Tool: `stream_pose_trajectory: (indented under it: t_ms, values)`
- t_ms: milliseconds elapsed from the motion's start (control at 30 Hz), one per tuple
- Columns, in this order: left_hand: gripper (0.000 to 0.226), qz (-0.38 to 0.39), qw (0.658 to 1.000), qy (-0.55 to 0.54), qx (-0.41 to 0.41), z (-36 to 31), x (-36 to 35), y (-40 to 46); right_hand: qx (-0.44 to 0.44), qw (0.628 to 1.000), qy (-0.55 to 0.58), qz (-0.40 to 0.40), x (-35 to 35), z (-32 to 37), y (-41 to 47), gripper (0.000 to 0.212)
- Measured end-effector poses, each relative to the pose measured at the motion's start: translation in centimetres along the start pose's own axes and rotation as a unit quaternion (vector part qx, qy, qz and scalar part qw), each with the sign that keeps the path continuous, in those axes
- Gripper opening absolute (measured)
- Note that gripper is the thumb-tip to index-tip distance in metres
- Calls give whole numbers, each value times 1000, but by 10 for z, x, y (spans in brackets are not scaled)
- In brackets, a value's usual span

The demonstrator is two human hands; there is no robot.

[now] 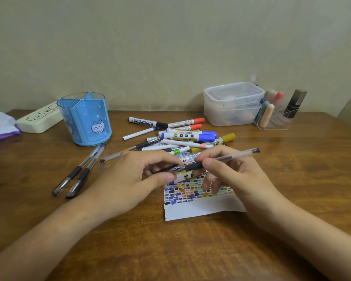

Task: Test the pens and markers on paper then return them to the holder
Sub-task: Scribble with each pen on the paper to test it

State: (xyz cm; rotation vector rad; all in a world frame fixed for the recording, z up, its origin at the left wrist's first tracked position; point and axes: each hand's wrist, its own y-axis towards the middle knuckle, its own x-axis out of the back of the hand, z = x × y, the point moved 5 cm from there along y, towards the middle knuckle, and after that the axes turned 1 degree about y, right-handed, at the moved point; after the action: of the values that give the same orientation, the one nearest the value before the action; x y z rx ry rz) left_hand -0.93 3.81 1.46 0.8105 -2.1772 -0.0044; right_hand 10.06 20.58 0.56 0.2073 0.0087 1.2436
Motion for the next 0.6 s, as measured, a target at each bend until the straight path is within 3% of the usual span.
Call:
stream_pose_trajectory:
  t_ms: [400,600]
  values:
    - [26,6,1000,-5,-16,-2,-8,-1,-8,999,-32,38,-4,-4,-1,19]
    - [17,-34,997,69,13,8,4,0,5,999,21,-36,8,1,3,19]
